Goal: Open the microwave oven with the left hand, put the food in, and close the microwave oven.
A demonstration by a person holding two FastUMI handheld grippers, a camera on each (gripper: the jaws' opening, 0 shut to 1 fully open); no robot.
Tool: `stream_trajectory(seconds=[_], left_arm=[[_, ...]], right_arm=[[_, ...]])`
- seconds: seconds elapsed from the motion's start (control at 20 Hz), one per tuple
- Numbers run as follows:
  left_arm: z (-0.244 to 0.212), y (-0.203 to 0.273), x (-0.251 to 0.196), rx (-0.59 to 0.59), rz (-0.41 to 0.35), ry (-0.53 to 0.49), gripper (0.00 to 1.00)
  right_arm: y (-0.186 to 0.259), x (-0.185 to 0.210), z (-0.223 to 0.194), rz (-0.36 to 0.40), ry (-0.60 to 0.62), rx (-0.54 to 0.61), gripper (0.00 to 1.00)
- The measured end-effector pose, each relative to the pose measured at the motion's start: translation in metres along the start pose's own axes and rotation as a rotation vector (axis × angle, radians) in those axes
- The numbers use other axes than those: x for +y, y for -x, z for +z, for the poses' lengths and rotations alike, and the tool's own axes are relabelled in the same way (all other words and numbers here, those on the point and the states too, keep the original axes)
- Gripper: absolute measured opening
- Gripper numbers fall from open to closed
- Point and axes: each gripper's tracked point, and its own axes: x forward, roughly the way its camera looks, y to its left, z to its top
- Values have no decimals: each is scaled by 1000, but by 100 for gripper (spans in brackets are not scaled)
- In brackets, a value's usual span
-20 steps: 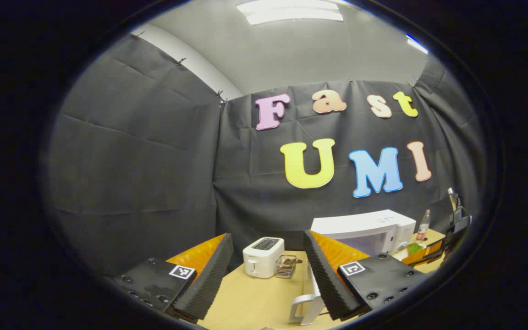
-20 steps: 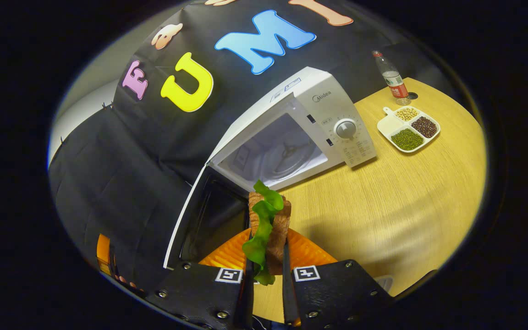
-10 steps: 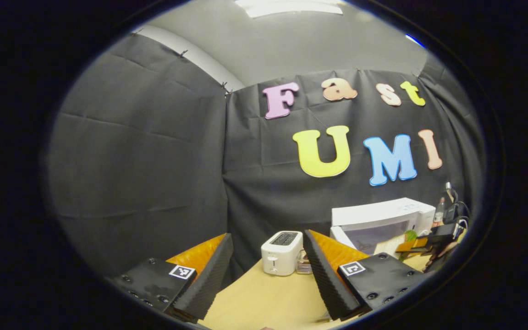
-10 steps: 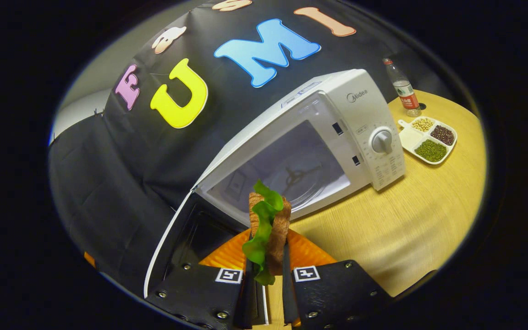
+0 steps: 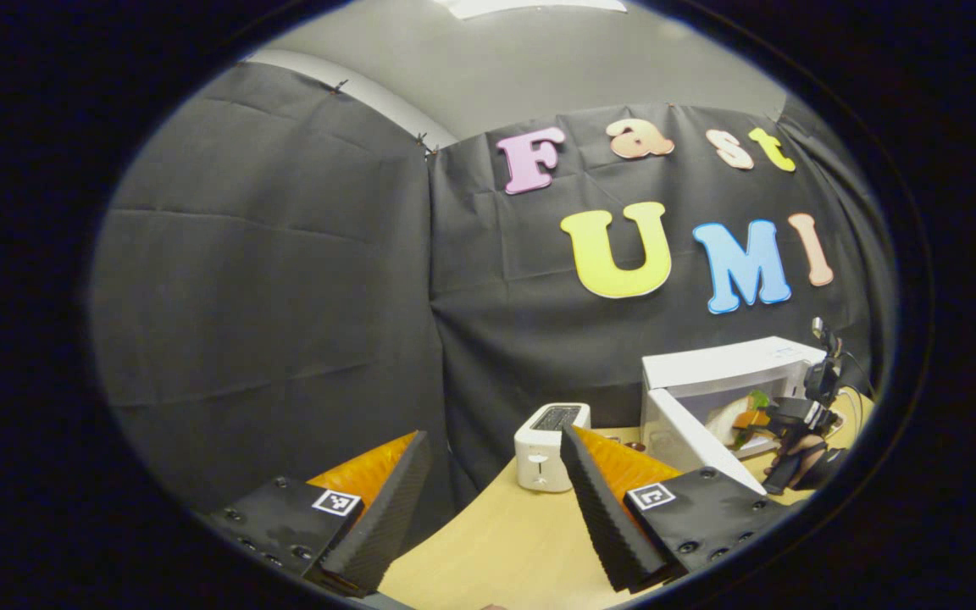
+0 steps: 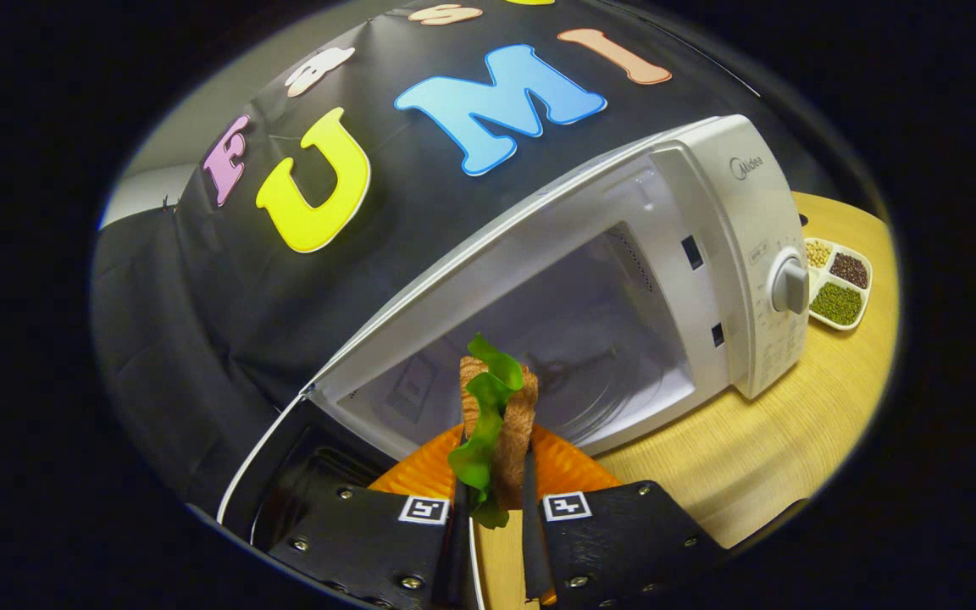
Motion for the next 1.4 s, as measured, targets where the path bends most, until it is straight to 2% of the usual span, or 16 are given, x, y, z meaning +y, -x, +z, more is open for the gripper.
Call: stream_trajectory(seconds=[0.25,0.35,0.55,0.75,0.8,0.85,0.9,0.95,1.0,1.05,1.15,1.2,1.4], left_arm=[[-15,1,8,38,22,-22,98],[-23,4,11,53,31,-25,98],[-31,9,19,70,57,0,98],[-35,9,22,75,72,1,99],[-39,8,20,80,72,6,99],[-40,8,20,82,72,11,99],[-39,9,19,82,72,11,100],[-39,9,18,82,71,8,100],[-40,10,18,82,68,3,100],[-40,11,17,81,64,-1,98],[-43,8,12,84,55,0,100],[-46,7,10,86,49,4,99],[-55,7,-1,86,22,5,95]], right_arm=[[-35,-3,7,-10,31,-59,26],[-50,-6,1,-20,25,-39,25],[-67,-26,-3,-73,40,-15,26],[-66,-45,-10,-146,91,-4,32],[-66,-50,-10,-168,106,-8,42],[-66,-56,-9,-194,117,-13,41],[-65,-59,-8,-208,122,-12,53],[-65,-66,-4,-244,141,-20,55],[-61,-74,-1,-278,165,-28,76],[-59,-82,1,-306,186,-23,83],[-54,-86,6,-311,222,-26,87],[-49,-84,11,-301,244,-34,94],[-17,-68,28,-238,351,-72,98]])
